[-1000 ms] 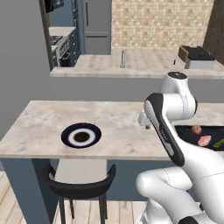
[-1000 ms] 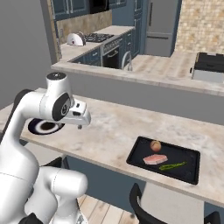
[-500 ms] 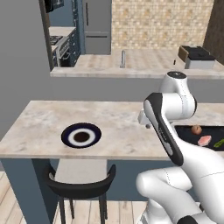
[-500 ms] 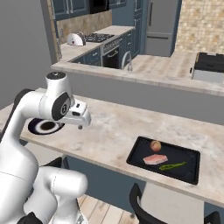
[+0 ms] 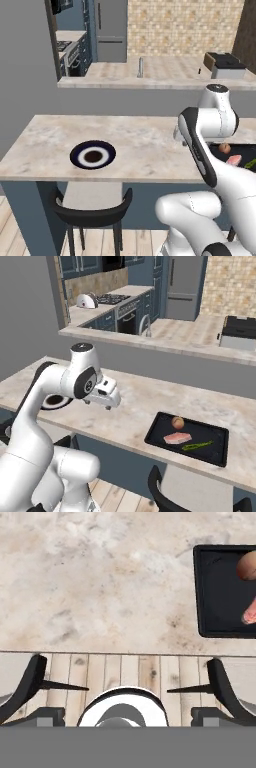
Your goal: Create a steak meal by picking up the steak and asparagus from the tray and placing them on the plate. Leave the peach on the tray.
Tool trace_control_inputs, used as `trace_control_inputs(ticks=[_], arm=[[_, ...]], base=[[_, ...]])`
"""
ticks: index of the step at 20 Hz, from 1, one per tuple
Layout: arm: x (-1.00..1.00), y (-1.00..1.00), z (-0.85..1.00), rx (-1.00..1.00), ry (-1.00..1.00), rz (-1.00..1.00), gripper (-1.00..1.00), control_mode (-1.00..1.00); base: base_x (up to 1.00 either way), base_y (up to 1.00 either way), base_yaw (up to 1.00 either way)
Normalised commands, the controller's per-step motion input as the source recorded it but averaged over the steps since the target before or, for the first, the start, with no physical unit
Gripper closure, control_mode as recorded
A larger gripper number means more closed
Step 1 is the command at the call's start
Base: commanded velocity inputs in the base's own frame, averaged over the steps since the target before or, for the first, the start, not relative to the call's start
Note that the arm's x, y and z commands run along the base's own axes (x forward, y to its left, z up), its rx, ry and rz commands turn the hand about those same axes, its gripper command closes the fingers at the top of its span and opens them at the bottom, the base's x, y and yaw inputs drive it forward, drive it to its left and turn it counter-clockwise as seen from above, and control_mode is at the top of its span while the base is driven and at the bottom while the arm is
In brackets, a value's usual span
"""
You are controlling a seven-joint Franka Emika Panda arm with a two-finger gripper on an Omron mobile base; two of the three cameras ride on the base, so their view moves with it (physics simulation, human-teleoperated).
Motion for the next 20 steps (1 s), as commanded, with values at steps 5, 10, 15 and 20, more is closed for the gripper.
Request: trace_control_inputs(ticks=[5,10,15,20], arm=[[0.0,-0.78,-0.19,0.0,0.02,-0.25,-1.0,-1.0],[0.0,-0.93,-0.37,0.01,0.0,-0.33,-1.0,-1.0],[0.05,-1.0,-0.44,0.05,0.03,-0.33,-1.0,-1.0],[0.14,-0.87,-0.37,0.05,0.06,-0.26,-1.0,-1.0]], base=[[0.0,0.0,0.0],[0.0,0.0,0.0],[0.0,0.0,0.0],[0.0,0.0,0.0]])
